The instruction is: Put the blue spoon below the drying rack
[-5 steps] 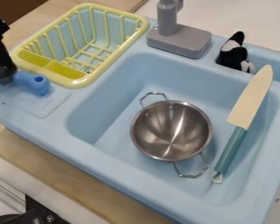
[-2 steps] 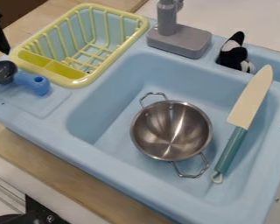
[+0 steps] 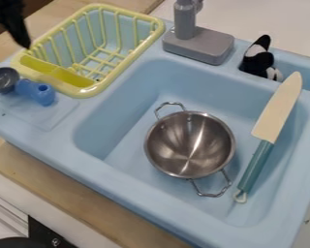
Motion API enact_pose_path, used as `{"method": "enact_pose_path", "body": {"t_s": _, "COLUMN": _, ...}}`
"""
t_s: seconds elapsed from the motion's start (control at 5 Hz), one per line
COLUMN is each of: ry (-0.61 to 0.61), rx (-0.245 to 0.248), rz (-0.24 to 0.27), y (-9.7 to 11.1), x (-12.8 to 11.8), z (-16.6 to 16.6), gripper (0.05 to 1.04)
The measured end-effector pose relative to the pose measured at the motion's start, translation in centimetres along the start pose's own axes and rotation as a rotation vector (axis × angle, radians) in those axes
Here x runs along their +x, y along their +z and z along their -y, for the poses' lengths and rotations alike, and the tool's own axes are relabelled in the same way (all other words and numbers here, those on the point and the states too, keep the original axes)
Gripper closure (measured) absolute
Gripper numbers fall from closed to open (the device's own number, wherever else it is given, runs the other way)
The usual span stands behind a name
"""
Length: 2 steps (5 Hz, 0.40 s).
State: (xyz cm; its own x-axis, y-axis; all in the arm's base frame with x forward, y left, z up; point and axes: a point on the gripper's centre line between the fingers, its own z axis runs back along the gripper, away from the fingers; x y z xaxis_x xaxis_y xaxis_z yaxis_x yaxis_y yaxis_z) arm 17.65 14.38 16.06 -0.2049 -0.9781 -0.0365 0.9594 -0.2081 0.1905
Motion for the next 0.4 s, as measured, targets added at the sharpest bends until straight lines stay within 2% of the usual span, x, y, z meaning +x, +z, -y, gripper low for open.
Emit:
{"method": "enact_pose_path", "body": {"t_s": 0.2, "ry": -0.076, "rx": 0.064, "rz": 0.055, "y": -0.5, "x": 1.0, "z": -2.5, "gripper": 0.085}}
{"method": "enact_pose_path", "body": {"t_s": 0.4, "ry": -0.272, "rx": 0.08, "rz": 0.09, "y": -1.0, "x": 1.3, "z": -6.7, "gripper": 0.085}}
